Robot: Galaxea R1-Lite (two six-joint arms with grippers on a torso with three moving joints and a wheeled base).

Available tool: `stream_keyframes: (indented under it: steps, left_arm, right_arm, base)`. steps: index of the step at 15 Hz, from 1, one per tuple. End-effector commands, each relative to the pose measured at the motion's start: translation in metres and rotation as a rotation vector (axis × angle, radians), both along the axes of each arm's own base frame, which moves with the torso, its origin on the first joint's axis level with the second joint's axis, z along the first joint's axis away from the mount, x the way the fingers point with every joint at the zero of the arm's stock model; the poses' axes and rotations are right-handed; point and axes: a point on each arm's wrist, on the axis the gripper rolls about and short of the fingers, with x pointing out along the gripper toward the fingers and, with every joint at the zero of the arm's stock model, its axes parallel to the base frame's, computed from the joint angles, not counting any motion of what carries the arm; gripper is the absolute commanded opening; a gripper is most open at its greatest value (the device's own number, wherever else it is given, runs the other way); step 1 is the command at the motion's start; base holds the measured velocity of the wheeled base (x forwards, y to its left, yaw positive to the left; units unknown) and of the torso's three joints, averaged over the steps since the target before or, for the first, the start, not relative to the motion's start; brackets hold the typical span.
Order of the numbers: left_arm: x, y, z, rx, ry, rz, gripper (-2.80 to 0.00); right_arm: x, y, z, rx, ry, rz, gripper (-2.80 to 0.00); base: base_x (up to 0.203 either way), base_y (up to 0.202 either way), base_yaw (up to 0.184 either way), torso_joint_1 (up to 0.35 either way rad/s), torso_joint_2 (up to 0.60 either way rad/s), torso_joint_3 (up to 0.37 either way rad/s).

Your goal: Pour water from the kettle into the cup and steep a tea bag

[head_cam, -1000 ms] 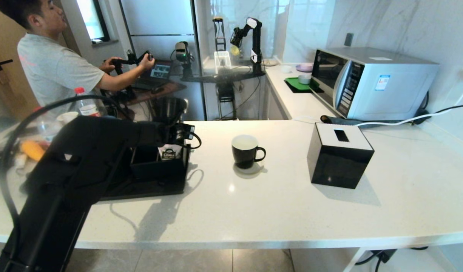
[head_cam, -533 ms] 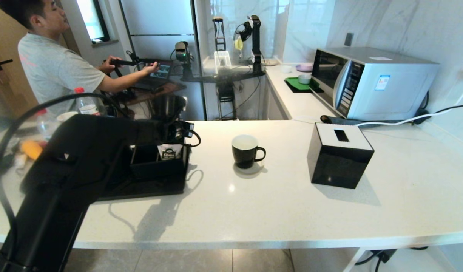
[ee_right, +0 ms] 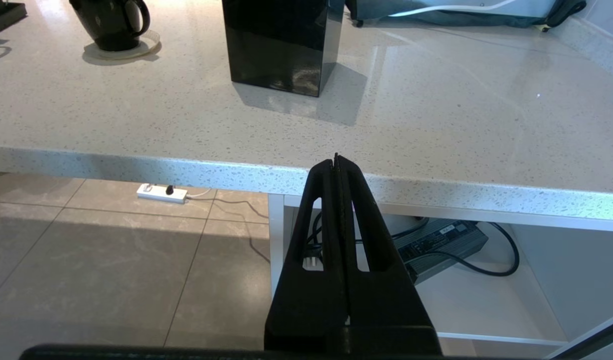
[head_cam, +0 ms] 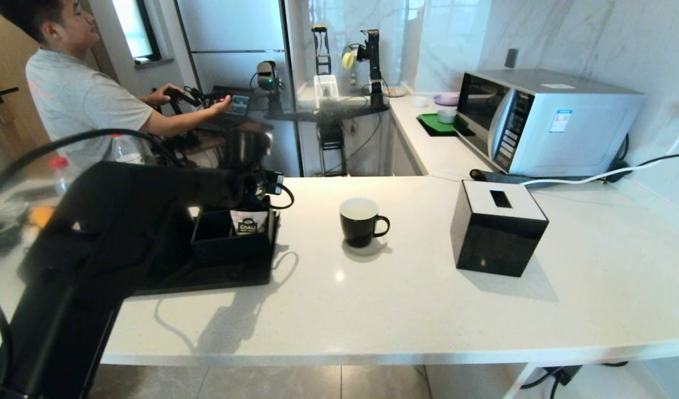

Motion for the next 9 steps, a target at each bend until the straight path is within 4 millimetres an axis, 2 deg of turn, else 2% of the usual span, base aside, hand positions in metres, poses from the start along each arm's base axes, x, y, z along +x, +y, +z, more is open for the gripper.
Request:
stream_keyframes:
  steps: [1,4,9]
  left_arm:
    - [-0.004,-0.002,0.010,0.002,-0.021,0.014,-2.80]
    - [-0.010,-0.005,0.021,0.000,-0.038,0.021,-2.80]
    - [-0.032,-0.008,0.046,-0.006,-0.053,0.017,-2.80]
  right_arm:
    - [0.000,0.000,0.000,0.000,0.002,0.001,-2.80]
    - [0.000,0.000,0.000,-0.001,0.002,0.001,-2.80]
    - [0.000,0.000,0.000,-0.001,0.002,0.001,-2.80]
  base:
    - [0.000,0.000,0.000,0.000,0.00,0.000]
    - [0.000,0.000,0.000,0.000,0.00,0.000]
    - [0.000,0.000,0.000,0.000,0.00,0.000]
